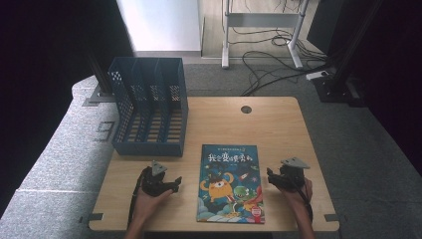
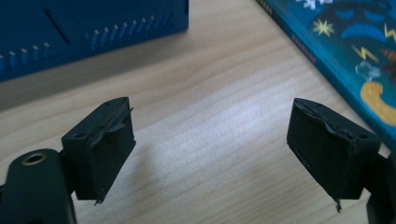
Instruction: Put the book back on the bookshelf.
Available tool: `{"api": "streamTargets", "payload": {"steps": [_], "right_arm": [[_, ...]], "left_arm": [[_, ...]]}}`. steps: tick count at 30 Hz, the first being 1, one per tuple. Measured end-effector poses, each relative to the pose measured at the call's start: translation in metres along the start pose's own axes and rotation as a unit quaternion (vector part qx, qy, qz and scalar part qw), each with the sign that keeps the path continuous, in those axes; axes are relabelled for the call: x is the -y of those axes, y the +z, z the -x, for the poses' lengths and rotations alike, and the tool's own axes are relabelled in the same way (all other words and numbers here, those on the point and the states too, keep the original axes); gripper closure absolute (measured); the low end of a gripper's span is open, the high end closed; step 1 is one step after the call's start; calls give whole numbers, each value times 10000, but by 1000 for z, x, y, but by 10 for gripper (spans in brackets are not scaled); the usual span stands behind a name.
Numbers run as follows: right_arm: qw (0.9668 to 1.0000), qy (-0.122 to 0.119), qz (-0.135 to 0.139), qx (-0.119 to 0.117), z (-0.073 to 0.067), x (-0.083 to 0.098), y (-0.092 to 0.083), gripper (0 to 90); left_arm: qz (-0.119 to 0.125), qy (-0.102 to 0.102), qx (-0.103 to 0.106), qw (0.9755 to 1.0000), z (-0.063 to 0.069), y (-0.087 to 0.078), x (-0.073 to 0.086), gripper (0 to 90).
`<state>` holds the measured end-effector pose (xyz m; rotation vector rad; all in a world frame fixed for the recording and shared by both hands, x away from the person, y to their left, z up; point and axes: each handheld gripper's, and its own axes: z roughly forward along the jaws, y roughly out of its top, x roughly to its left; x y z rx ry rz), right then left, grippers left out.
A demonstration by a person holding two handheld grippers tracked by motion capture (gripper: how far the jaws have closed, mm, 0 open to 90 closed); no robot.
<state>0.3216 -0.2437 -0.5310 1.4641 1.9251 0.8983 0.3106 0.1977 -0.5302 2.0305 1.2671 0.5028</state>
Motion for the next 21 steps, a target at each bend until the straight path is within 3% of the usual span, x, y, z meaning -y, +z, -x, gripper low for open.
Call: {"api": "streamTargets", "payload": {"steps": [11,21], "right_arm": [[9986,-259,20,-456,-37,-24,7,226],[9967,-307,-1,-755,-59,-29,17,226]], "left_arm": [[63,118,154,9998,15,4,-31,146],[-12,152,280,9995,18,6,-27,153]]}}
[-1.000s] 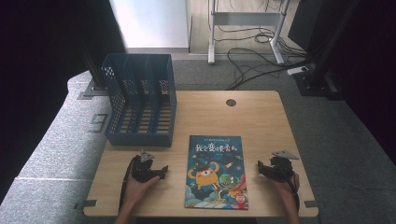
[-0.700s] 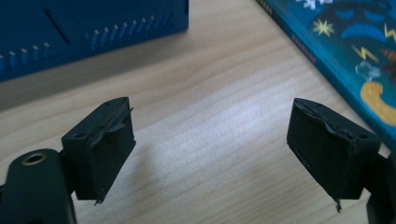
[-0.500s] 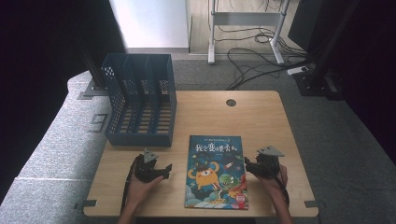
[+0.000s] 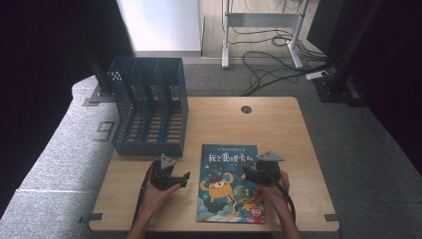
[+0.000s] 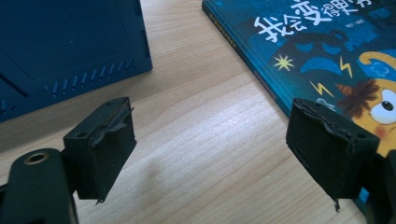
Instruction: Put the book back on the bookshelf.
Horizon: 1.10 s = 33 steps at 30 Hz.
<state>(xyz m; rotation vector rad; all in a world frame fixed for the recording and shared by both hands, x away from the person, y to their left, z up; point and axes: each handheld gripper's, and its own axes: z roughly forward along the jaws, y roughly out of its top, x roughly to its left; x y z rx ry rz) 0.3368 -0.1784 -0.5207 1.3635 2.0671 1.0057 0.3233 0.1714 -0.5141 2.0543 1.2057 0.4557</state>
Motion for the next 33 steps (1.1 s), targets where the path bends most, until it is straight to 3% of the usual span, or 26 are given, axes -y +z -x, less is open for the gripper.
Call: {"api": "streamTargets", "payload": {"steps": [4,12,24,33], "right_arm": [[9999,-32,-69,91,-2,3,2,224],[9995,104,-291,-87,-2,14,9,213],[9987,195,-459,-61,0,18,13,174],[9978,359,-500,-256,2,19,15,178]], "left_arm": [[-10,23,69,10000,6,-1,2,152],[-167,24,187,9997,12,8,5,150],[-344,140,418,9984,28,19,7,147],[-435,112,536,9976,31,24,8,146]]}}
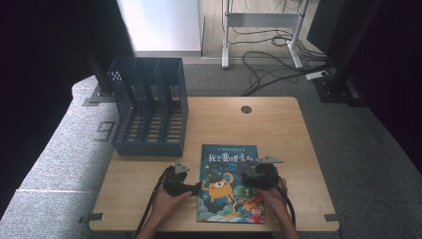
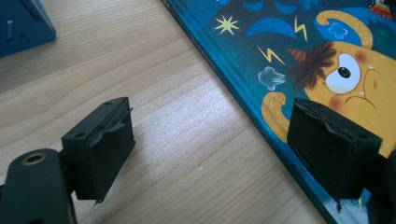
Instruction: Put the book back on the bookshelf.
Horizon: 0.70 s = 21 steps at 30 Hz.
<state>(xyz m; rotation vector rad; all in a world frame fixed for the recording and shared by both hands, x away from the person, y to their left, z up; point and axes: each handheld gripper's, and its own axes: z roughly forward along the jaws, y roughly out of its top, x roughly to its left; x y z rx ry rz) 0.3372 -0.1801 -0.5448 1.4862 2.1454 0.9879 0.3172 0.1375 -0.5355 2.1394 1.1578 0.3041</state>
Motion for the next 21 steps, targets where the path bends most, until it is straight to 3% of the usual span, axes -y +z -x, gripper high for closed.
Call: {"api": "streamTargets", "payload": {"steps": [13,21], "right_arm": [[10000,-1,-63,60,-5,0,0,166],[9999,-13,-67,112,-7,-1,0,160]], "left_arm": [[-64,-5,168,9998,3,5,0,146],[-21,48,308,9995,13,9,-1,148]]}}
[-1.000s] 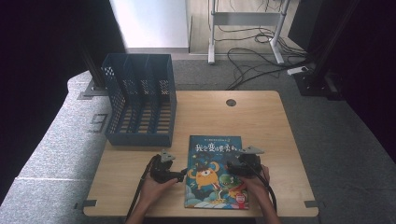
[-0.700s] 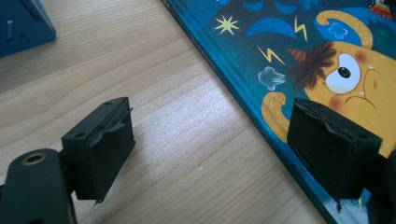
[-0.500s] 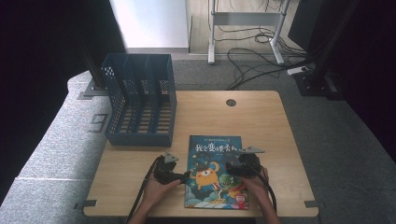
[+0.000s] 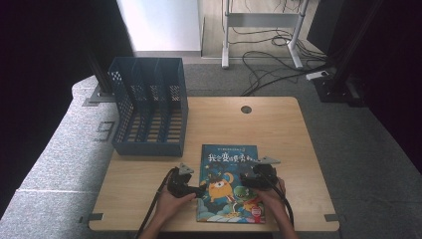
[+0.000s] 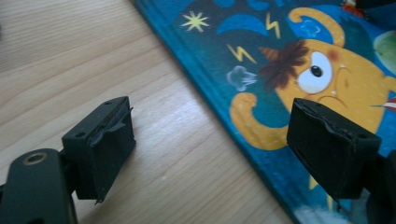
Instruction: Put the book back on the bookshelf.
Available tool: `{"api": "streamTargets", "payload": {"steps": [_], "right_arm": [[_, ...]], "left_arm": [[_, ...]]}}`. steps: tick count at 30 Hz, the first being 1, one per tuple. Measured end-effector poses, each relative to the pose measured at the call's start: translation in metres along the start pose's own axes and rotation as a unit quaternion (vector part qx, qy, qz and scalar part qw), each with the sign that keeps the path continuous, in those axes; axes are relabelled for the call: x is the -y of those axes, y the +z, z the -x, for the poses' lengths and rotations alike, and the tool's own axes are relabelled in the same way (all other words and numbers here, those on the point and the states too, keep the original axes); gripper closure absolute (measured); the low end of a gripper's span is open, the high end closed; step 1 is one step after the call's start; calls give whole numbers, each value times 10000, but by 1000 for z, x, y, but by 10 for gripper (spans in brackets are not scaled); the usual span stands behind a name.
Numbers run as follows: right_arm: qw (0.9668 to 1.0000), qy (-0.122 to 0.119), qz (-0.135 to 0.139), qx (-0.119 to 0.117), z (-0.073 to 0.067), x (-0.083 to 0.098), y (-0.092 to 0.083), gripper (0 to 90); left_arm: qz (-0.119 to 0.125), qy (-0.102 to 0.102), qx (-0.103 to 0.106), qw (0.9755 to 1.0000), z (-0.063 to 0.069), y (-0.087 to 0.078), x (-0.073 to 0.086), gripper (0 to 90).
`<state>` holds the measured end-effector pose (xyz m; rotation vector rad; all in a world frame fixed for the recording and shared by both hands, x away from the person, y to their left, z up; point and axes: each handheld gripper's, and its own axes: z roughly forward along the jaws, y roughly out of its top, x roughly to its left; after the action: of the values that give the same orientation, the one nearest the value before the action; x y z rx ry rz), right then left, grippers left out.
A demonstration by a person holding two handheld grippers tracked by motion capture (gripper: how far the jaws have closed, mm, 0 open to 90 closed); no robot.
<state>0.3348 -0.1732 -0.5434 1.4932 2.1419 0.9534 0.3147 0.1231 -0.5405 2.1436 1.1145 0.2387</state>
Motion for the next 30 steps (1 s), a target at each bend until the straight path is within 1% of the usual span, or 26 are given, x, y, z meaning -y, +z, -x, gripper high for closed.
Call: {"api": "streamTargets", "payload": {"steps": [4,9,12,14,15,16,17,18,21,23,25,28,30], "right_arm": [[10000,-8,-5,67,-3,0,0,156],[9999,-15,-10,129,-5,-1,0,156],[10000,-27,14,57,-7,-1,0,174],[10000,-69,18,14,-13,-1,1,173],[9999,-132,7,-64,-19,-1,2,173],[9998,-162,3,-89,-22,-1,3,169],[9998,-162,3,-89,-22,-1,3,169],[9998,-175,-4,-76,-26,-1,3,164],[9998,-157,-6,-81,-27,-1,3,164],[9999,-148,-1,-85,-26,-1,3,159],[9998,-166,3,-62,-28,-1,4,146],[9997,-263,11,6,-29,-3,5,158],[9995,-291,59,54,-29,-5,6,169]], "left_arm": [[-1,60,-2,10000,6,2,0,148],[25,117,3,9999,9,4,0,152],[43,117,21,9999,9,5,-1,163],[49,146,42,9999,9,5,-1,169],[51,152,48,9999,9,5,-1,178],[33,138,-7,9999,9,4,-1,170],[25,148,-64,9999,8,4,-1,170],[34,122,-49,9999,7,4,-1,175],[83,45,16,10000,4,3,-1,179],[100,61,-36,9999,3,5,-2,186],[63,119,-69,9999,2,6,-4,189],[65,69,-52,9999,-1,7,-8,193],[81,87,-125,9999,-2,9,-10,203]]}}
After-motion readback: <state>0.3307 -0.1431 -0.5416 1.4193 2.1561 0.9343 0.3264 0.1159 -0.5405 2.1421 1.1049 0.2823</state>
